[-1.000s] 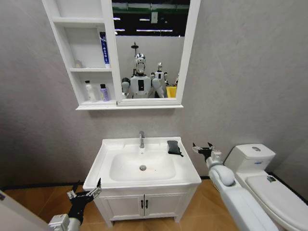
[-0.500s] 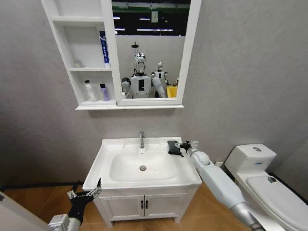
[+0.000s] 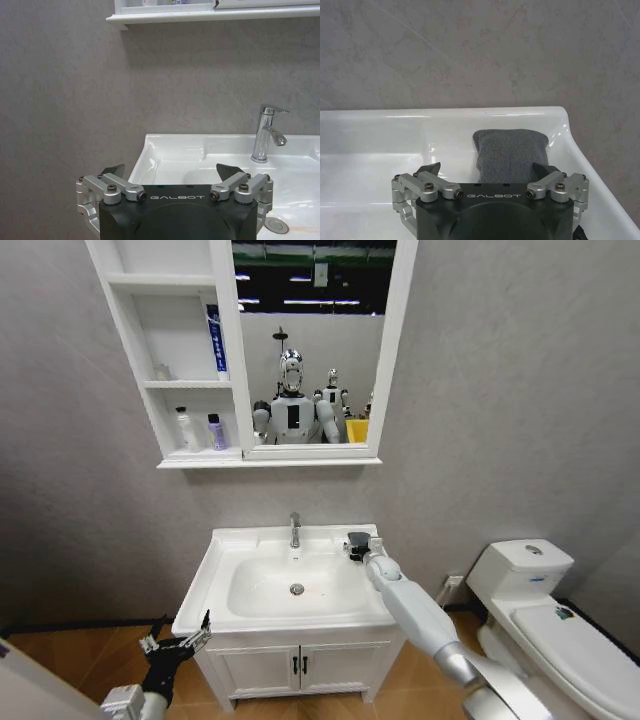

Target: Move facial cleanser and shampoo from washbasin to cabinet, then wipe washbasin with towel.

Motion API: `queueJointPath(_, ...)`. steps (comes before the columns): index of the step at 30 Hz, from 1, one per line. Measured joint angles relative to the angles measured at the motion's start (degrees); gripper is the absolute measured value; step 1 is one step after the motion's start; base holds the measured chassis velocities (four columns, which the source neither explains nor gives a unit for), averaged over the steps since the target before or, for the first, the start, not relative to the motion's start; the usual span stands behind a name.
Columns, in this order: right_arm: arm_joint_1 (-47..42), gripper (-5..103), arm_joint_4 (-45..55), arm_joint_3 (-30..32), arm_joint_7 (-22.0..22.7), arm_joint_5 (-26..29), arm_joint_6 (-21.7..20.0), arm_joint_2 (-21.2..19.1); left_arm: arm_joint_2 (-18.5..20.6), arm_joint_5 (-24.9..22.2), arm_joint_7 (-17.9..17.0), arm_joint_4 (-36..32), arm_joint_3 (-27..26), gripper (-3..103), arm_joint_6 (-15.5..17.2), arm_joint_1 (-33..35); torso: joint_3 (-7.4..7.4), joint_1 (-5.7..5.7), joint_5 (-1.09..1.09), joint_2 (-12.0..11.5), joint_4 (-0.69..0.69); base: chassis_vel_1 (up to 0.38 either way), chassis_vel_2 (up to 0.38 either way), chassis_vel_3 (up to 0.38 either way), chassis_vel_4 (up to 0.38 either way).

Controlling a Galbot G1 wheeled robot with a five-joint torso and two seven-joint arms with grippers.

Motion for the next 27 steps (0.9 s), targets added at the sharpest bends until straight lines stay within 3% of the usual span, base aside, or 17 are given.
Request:
queueJointPath(7, 0.1, 100, -0.4, 0.7, 3.1, -1.8, -0.7, 0.7, 0.0, 0.0, 0.0, 0.0, 0.0, 100, 0.0, 0.0, 0.0, 0.0, 0.01, 0.0, -0.01, 0.0, 0.0, 0.0, 0.0)
queueJointPath(23, 2.5, 101, -7.2, 2.9, 0.1, -3.4, 1.0, 2.6, 0.0, 0.0, 0.0, 0.0, 0.0, 100, 0.0, 0.0, 0.0, 0.0, 0.01, 0.0, 0.0, 0.0, 0.0, 0.0, 0.0)
queueJointPath(27, 2.6, 87, -7.3, 2.9, 0.2, -3.1, 1.1, 3.0, 0.0, 0.0, 0.0, 0.0, 0.0, 100, 0.0, 0.0, 0.0, 0.0, 0.01, 0.0, 0.0, 0.0, 0.0, 0.0, 0.0)
